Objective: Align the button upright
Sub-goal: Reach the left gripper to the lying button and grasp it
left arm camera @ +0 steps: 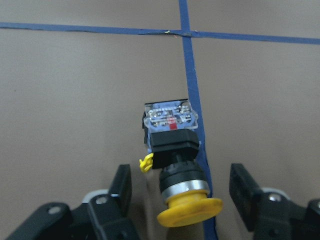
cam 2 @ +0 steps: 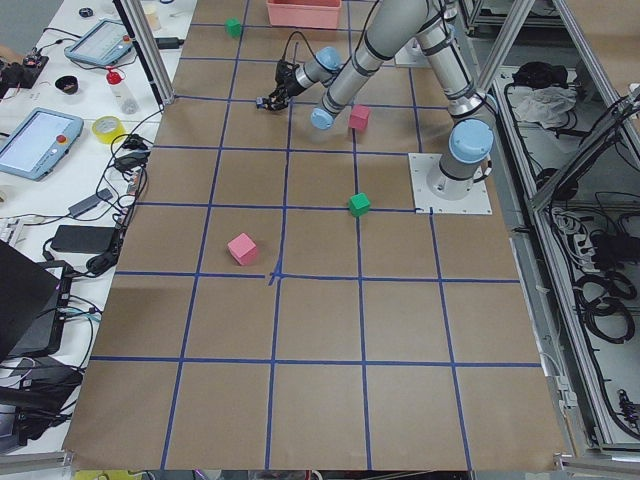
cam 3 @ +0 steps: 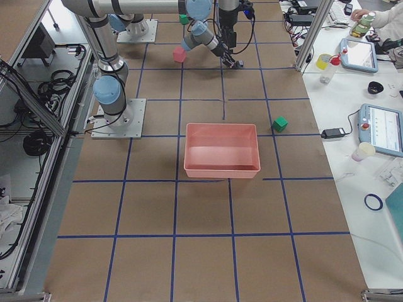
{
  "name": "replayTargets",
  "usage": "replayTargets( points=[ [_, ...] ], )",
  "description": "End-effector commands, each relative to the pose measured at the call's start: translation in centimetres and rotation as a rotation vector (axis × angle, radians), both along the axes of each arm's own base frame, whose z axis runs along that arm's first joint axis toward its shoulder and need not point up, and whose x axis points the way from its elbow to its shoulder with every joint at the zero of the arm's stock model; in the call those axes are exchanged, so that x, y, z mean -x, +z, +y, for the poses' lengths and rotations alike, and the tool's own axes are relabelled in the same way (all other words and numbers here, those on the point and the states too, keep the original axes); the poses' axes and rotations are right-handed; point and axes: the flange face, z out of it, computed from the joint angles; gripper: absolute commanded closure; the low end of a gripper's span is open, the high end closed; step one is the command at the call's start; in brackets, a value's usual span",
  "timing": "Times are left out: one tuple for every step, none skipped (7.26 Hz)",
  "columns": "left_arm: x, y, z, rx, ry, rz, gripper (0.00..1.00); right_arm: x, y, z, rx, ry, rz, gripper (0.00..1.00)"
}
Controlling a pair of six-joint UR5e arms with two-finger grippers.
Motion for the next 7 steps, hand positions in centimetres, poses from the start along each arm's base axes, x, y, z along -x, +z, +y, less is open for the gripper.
replayTargets(
  points=[
    [0.1,0.6,0.0,0.006,-0.005,0.005,0.93,0.0,-0.1,0.0,0.000,0.004,0.000,0.00],
    [0.1,1.0,-0.1,0.009,-0.007,0.006,0.93,0.0,-0.1,0.0,-0.001,0.003,0.000,0.00],
    [0.2,2.1,-0.1,-0.010,-0.011,-0.002,0.98,0.0,-0.1,0.0,-0.001,0.004,0.000,0.00],
    [0.4,3.5,-0.6,-0.052,-0.013,-0.024,0.98,0.0,0.0,0.1,0.000,0.004,0.000,0.00],
    [0.9,5.8,-1.7,-0.103,-0.036,-0.078,0.98,0.0,-0.1,0.0,-0.006,0.002,0.001,0.00],
    [1.4,8.5,-2.6,-0.178,-0.042,-0.108,0.98,0.0,-0.1,0.1,-0.006,0.002,0.001,0.00],
    [1.7,10.7,-3.4,-0.285,-0.038,-0.143,0.98,0.0,-0.1,0.1,-0.007,0.001,0.001,0.00]
  ],
)
